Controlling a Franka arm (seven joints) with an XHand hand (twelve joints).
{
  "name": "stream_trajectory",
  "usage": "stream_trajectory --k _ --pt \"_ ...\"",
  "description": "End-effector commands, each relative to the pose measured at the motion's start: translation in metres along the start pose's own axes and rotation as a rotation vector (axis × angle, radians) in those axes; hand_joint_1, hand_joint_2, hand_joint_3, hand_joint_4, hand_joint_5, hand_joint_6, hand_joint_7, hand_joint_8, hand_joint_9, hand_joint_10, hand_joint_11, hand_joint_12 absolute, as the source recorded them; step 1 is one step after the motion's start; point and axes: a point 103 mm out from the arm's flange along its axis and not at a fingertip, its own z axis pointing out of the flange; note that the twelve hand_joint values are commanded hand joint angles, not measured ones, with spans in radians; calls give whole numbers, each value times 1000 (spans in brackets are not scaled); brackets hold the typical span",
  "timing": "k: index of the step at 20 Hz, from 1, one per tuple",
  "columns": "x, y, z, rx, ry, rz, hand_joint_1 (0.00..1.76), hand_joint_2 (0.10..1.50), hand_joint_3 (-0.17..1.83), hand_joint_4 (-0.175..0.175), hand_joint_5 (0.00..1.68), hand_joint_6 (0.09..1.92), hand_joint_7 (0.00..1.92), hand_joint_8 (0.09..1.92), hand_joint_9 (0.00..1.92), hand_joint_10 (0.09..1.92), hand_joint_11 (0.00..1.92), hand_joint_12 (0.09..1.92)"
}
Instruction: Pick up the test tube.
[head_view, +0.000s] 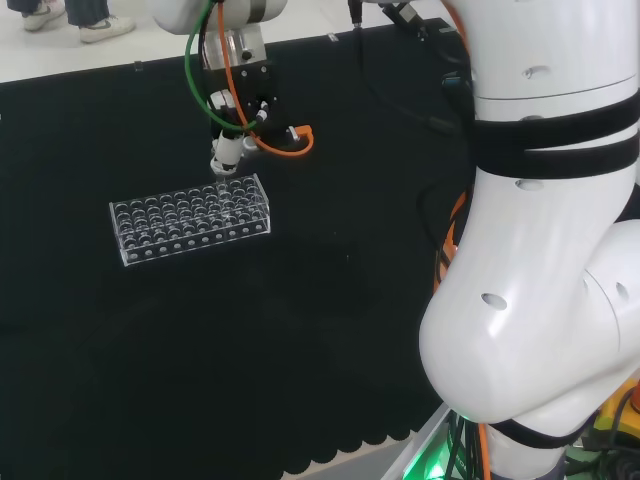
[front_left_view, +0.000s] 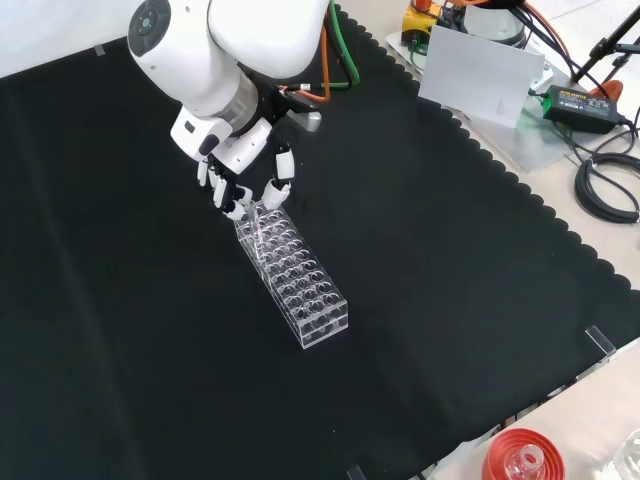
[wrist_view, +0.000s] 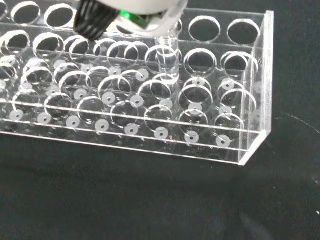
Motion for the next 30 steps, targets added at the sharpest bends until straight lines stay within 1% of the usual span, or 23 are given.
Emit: stream_trajectory --k 1,4,7,9,11,12,13,15,17,20,22,26,30 --pt "8 7 -2 -6 9 -7 1076 642 702 -175 678 894 1103 769 987 731 690 1335" --pt "10 8 -2 -12 15 -12 1090 636 706 -175 679 899 1113 770 991 731 696 1333" --pt "13 8 -2 -29 18 -7 1127 625 724 -175 711 902 1155 749 1012 724 720 1318" --pt "16 7 -2 -54 5 -1 1180 611 749 -175 805 874 1255 707 1089 698 787 1282" --pt "18 7 -2 -75 -7 5 1257 753 525 -175 1020 817 1225 740 1196 671 893 1234" --pt "18 6 -2 -83 -7 9 1279 775 482 -175 1093 776 1230 729 1239 672 945 1208" --pt "19 6 -2 -91 -2 14 1331 777 463 -175 1132 753 1276 717 1205 674 994 1185" --pt "20 6 -1 -106 15 27 1395 727 534 -175 1170 745 1338 722 1161 689 1063 1146" --pt "22 6 -2 -128 15 30 1418 655 656 -175 1193 760 1357 757 1169 704 1118 1106" --pt "23 6 -3 -151 26 28 1430 593 754 -175 1217 759 1368 778 1203 693 1192 1040" --pt "24 5 -5 -167 33 24 1434 568 778 -175 1247 719 1380 753 1247 643 1237 993" --pt "27 6 -10 -182 35 9 1438 550 786 -175 1281 662 1397 712 1294 576 1276 957" --pt "27 5 -17 -194 38 2 1439 544 789 -175 1291 645 1403 698 1309 556 1285 951"
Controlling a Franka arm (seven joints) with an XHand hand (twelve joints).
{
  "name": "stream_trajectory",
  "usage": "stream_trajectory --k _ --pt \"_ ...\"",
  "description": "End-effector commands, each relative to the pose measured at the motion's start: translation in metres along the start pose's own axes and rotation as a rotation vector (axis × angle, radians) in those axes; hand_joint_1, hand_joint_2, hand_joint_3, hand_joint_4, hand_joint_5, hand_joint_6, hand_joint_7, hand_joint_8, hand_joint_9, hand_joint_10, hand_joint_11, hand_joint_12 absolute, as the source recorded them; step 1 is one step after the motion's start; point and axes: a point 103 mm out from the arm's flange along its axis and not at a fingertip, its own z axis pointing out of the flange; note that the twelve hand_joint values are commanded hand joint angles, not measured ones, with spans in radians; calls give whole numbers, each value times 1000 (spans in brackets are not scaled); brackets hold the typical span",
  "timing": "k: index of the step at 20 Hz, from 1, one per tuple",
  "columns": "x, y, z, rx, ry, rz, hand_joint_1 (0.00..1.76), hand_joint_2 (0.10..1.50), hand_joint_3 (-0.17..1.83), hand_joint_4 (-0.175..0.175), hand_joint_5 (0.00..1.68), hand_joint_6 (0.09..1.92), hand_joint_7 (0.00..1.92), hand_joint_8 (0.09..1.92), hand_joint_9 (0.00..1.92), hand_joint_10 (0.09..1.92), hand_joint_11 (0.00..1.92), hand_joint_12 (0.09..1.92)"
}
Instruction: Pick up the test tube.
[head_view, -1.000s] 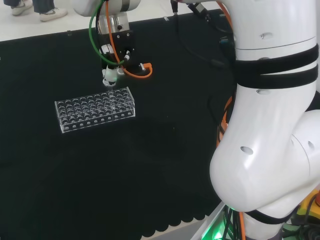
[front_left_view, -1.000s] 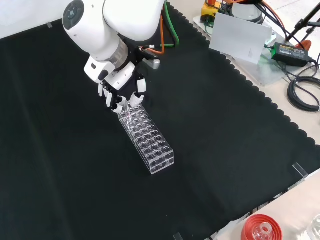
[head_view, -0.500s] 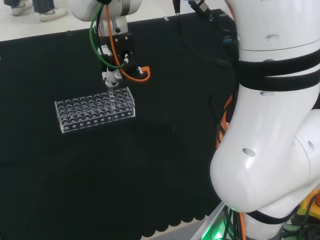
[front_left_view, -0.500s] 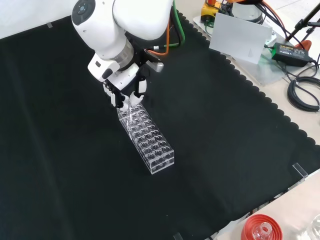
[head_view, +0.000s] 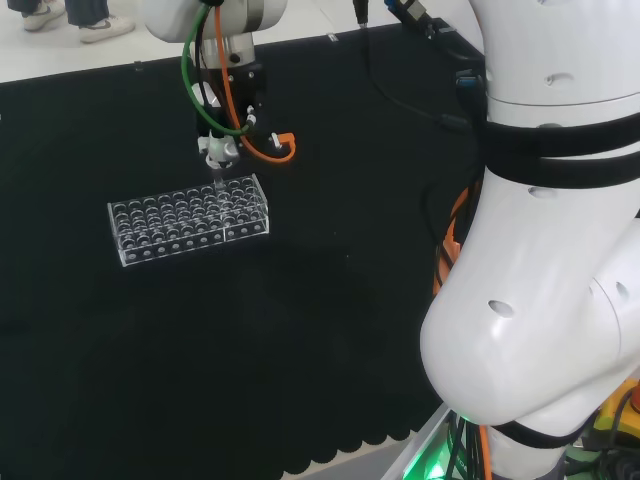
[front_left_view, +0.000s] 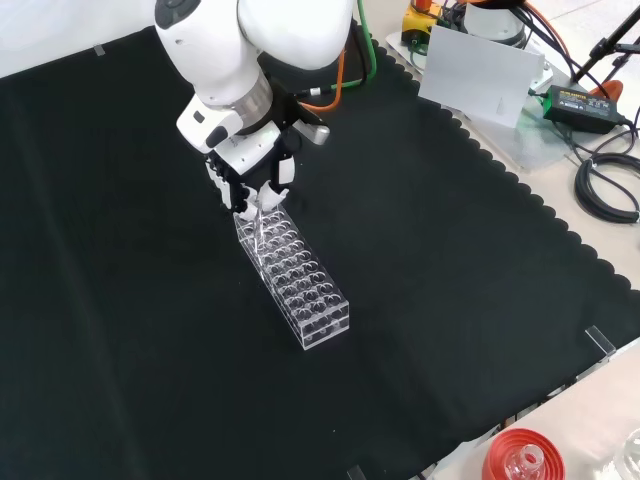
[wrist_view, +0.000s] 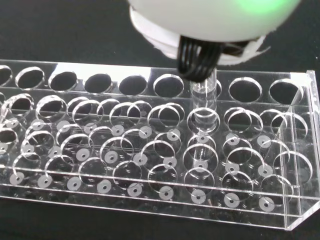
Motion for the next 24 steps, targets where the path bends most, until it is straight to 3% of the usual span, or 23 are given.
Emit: stream_trajectory --k 1,10,24 --pt "2 0 -9 -18 4 -13 1439 540 794 -175 1296 639 1407 692 1315 549 1287 951" --pt "-7 -5 -36 -69 5 -19 1441 529 805 -175 1309 621 1420 669 1327 535 1294 951" --pt "-16 -29 -109 -202 46 -49 1442 519 816 -175 1322 603 1441 640 1333 524 1299 948"
